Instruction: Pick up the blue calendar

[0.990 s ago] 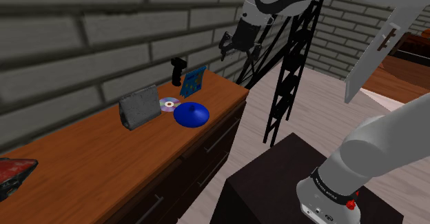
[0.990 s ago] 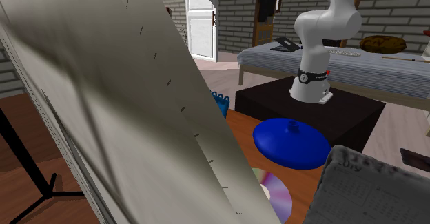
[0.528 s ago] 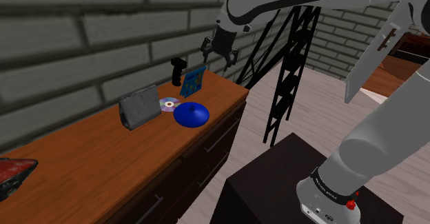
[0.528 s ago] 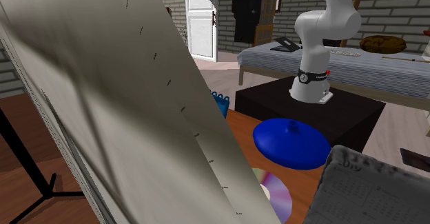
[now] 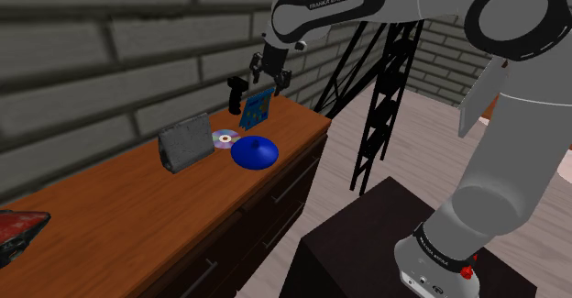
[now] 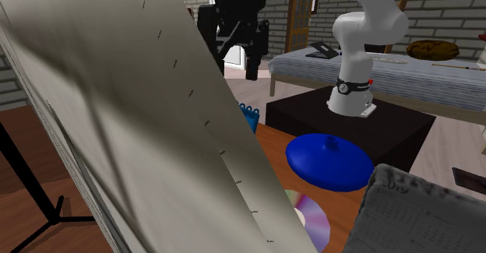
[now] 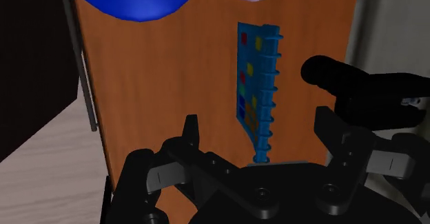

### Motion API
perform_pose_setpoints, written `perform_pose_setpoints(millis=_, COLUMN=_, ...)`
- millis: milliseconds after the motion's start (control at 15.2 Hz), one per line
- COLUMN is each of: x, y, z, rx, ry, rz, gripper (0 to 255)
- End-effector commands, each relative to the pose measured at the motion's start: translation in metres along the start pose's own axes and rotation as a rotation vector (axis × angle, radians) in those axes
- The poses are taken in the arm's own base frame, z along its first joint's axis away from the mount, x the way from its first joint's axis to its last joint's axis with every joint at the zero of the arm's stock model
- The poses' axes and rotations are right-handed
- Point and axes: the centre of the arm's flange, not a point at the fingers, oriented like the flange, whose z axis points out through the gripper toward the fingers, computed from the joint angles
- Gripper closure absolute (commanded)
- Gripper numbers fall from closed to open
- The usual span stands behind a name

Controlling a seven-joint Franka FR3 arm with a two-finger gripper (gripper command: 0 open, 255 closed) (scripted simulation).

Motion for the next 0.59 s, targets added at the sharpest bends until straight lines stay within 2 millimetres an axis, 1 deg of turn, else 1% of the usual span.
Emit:
perform_pose_setpoints(millis=0, x=0.01, y=-0.018, z=0.014, rx=-0.002, ry=0.003, rz=0.072, gripper=0)
perform_pose_setpoints(millis=66, x=0.011, y=-0.02, z=0.016, rx=-0.002, ry=0.003, rz=0.079, gripper=0)
perform_pose_setpoints(millis=462, x=0.012, y=-0.016, z=0.047, rx=-0.002, ry=0.003, rz=0.079, gripper=0)
perform_pose_setpoints(millis=528, x=0.012, y=-0.014, z=0.055, rx=-0.002, ry=0.003, rz=0.079, gripper=0)
